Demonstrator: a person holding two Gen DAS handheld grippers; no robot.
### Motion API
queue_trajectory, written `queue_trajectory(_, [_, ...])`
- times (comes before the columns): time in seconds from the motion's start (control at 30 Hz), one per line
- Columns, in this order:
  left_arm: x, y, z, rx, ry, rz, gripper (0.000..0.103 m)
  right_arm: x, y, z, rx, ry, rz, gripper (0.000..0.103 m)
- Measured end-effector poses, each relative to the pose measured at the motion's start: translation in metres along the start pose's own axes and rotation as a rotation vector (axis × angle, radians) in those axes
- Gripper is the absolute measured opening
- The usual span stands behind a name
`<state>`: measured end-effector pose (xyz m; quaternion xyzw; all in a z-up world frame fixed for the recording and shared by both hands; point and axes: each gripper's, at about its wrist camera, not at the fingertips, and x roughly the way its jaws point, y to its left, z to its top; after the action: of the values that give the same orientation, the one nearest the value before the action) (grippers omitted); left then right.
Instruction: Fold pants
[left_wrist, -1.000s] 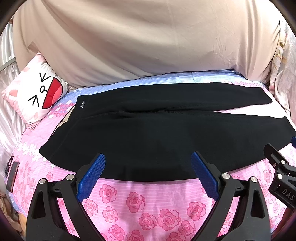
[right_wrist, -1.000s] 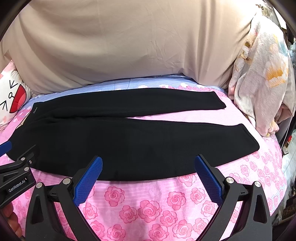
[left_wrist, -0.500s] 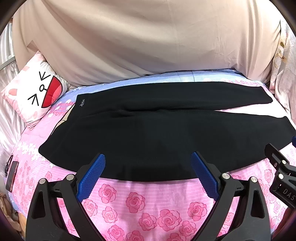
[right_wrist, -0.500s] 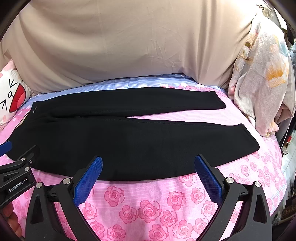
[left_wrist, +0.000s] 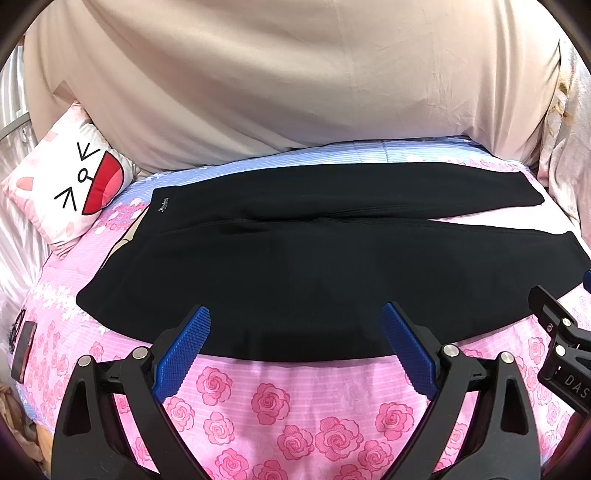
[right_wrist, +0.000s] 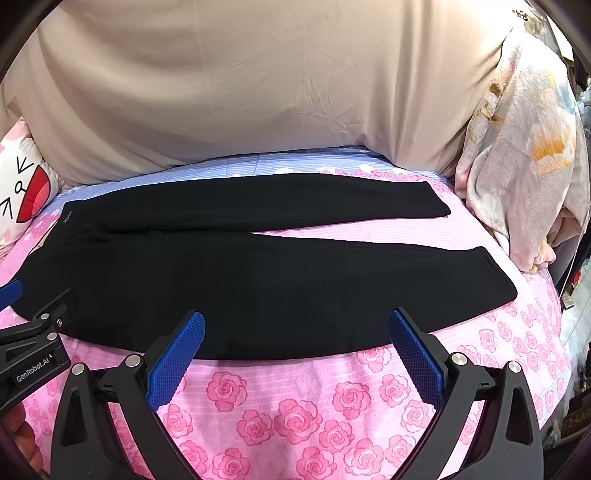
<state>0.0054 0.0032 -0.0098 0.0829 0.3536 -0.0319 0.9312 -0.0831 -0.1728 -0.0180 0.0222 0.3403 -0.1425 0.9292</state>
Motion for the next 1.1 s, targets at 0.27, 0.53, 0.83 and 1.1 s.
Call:
queue_trajectory(0.27, [0.0003,0.0017,0.0002,0.003,0.0,-0.006,0.092,0.0012,0.0008,0.0009,0.001,0.004,-0.002,0.098])
queue_trajectory(0.53, [0.0032,0.0039,0.001,-0.005,0.006,-0.004,0.092,0.0025,0.0019,0.0017,-0.001,0.007,-0.001,0.098])
queue_trajectory(0.83, [0.0067,0.0006,0.0003,-0.003,0.011,0.005,0.092,0.0047,0.0026,0.0013,-0.004,0.014,0.0,0.098])
queue_trajectory(1.1, [0.0093,-0.0008,0.0016,-0.002,0.0,0.01,0.092,0.0084,0.0006,0.0022,0.002,0.021,0.01,0.098])
